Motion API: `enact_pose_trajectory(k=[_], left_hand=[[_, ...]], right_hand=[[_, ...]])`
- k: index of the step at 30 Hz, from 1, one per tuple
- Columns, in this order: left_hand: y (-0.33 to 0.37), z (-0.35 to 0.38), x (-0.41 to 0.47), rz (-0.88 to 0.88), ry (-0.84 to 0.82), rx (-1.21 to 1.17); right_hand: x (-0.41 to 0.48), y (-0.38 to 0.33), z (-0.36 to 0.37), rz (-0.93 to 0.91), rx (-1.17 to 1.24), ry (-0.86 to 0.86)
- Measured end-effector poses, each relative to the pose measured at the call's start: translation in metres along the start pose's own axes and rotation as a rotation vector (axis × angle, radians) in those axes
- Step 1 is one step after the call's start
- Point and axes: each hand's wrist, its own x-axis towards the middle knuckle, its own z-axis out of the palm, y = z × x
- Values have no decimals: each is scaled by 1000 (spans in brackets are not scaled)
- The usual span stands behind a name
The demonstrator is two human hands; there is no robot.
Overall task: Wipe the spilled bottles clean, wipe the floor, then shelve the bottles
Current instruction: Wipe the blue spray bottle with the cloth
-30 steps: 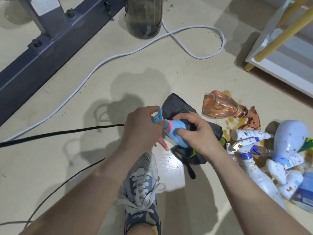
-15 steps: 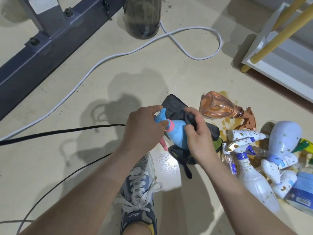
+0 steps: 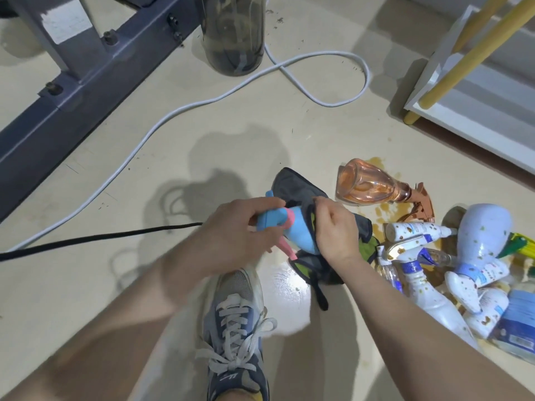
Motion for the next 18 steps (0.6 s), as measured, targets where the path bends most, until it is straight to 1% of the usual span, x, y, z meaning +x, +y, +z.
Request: enact_pose_trajectory(k=[1, 2, 3, 4, 5, 7, 8, 10, 12, 15, 17, 18], left_hand=[[-2, -10, 2, 9, -101, 134], [-6, -18, 5, 54, -162, 326], [-10, -23, 8, 121, -173, 533], [-13, -26, 10, 196, -138, 681], [-17, -28, 14, 256, -96, 735], [-18, -29, 24, 345, -27, 705], [-17, -29, 28, 379, -16, 725], [-16, -31, 35, 366, 2, 797], [-20, -32, 40, 263, 48, 767], [-31, -24, 45, 59, 112, 551], [-39, -11, 47, -54, 148, 470], [-42, -4, 47, -108, 171, 426]], right_hand=[[4, -1, -1, 25, -7, -16], [8, -1, -2, 40, -24, -33], [12, 0, -3, 50, -39, -45], [15, 0, -3, 58, -35, -53], [19, 2, -3, 70, -19, -58], [20, 2, -5, 65, -3, -67], [19, 2, -6, 21, -21, -65], [9, 0, -4, -161, -124, -15], [-8, -4, 3, -313, -200, -21], [-48, -2, 22, -445, -261, -112], [-74, 4, 35, -564, -397, -107], [-81, 7, 37, -582, -462, -102]])
